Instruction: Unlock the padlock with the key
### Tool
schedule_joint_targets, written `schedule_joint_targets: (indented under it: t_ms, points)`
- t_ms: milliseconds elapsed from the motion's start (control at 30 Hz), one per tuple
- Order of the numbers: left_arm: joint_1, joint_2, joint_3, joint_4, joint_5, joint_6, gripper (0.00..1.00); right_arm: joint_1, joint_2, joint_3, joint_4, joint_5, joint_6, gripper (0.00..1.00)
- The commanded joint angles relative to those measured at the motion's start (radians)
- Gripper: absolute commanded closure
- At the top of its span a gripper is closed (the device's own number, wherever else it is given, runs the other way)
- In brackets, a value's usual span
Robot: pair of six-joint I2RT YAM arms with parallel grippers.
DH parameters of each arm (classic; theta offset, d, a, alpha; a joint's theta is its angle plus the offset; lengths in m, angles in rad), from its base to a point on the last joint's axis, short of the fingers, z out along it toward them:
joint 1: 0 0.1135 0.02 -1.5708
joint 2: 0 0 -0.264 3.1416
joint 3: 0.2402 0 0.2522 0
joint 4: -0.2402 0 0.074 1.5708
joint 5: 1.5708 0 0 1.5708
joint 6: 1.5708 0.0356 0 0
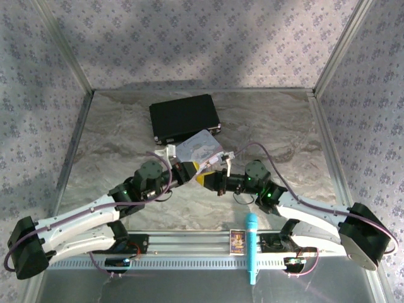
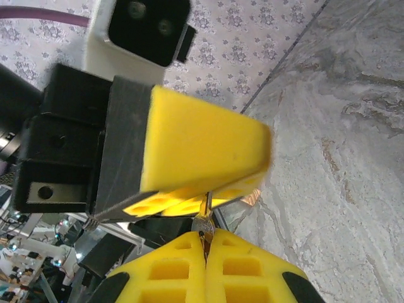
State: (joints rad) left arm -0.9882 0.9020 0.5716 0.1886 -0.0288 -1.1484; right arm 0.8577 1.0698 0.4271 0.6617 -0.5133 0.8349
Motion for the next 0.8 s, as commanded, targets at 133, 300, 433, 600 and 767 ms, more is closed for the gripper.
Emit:
schedule_joint_targets:
  t_ms: [133,300,433,600,767]
  points:
    - [0.003,-0.002,0.021,0.033,0.076,0.033,1.0,-0.025,-0.035,0.015,-0.031,0.017,0.01,0.79]
    - [0.003,-0.053,-0.047,0.052,-0.105,-0.065,1.0,-0.031,-0.077,-0.044,0.034,0.158,0.068,0.18]
    - [0.003,-0.06,-0.143,0.211,-0.219,-0.199,1.0,-0.01,-0.057,-0.059,0.135,0.238,0.127,0.19]
    - [0.002,-0.059,-0.172,0.274,-0.267,-0.23,1.0,0.013,0.068,0.002,0.235,0.196,0.216,0.23]
    - [0.003,-0.082,-0.21,0.36,-0.287,-0.223,1.0,0.035,0.193,0.056,0.312,0.153,0.265,0.29]
